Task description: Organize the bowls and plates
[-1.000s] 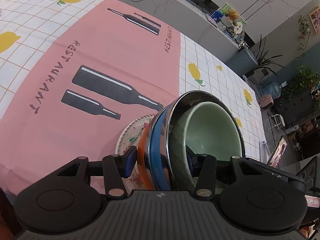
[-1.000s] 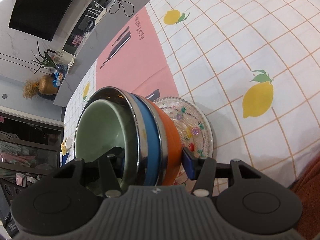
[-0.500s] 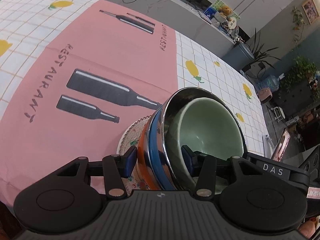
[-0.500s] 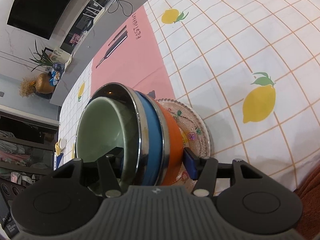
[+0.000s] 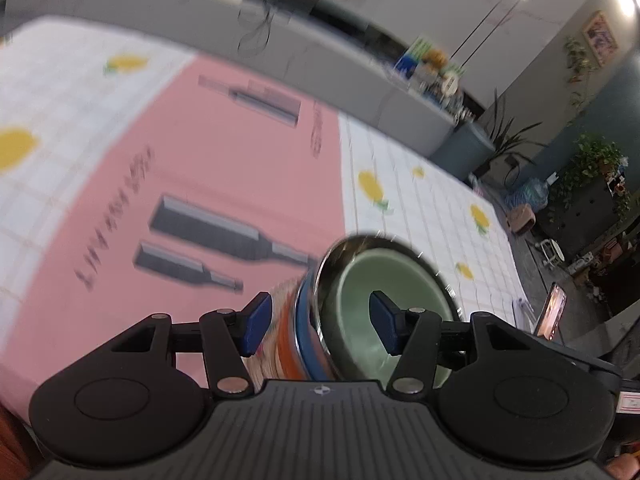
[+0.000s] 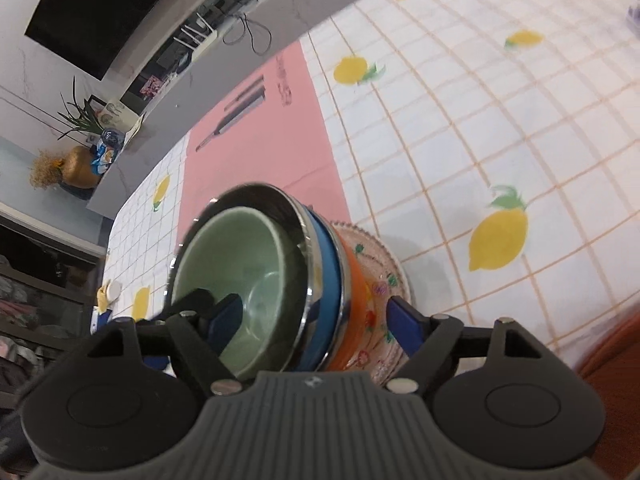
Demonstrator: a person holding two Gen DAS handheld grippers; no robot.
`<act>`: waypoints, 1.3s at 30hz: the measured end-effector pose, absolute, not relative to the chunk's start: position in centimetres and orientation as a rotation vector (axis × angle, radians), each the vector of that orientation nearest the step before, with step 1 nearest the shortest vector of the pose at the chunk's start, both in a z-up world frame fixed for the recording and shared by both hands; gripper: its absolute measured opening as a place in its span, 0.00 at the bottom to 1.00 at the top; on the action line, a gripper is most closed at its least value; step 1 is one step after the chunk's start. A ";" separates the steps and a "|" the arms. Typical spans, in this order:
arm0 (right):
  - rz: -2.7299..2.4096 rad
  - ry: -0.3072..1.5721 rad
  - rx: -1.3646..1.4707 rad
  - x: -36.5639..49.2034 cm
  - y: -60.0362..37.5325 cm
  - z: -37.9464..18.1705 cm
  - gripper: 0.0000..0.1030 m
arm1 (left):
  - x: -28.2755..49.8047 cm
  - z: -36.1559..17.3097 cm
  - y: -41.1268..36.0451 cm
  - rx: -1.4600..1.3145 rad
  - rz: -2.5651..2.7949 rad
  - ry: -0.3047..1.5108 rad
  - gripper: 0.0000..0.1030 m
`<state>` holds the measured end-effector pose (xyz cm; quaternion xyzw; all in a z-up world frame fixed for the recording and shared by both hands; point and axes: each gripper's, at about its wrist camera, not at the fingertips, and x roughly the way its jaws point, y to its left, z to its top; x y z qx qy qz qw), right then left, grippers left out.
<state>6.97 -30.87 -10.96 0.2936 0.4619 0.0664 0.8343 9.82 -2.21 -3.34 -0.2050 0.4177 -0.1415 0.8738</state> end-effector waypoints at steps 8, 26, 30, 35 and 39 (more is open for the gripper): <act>0.104 0.726 0.358 2.5 -28.6 -4.1 0.75 | 5.2 2.5 -2.7 -0.239 -0.345 0.627 0.63; 0.031 0.470 0.007 -7.9 -24.9 -2.4 0.77 | -4.2 4.3 -4.6 0.011 -0.222 0.351 0.60; 0.013 0.415 0.006 -9.8 -24.9 -3.7 0.77 | -4.8 2.9 -4.5 0.024 -0.168 0.378 0.65; -0.005 0.340 -0.007 -11.9 -24.6 -4.9 0.84 | -5.7 1.4 -4.1 0.006 -0.129 0.404 0.74; -0.032 0.356 -0.054 -11.9 -24.0 -6.0 0.85 | -5.9 0.2 -4.0 0.045 -0.132 0.448 0.80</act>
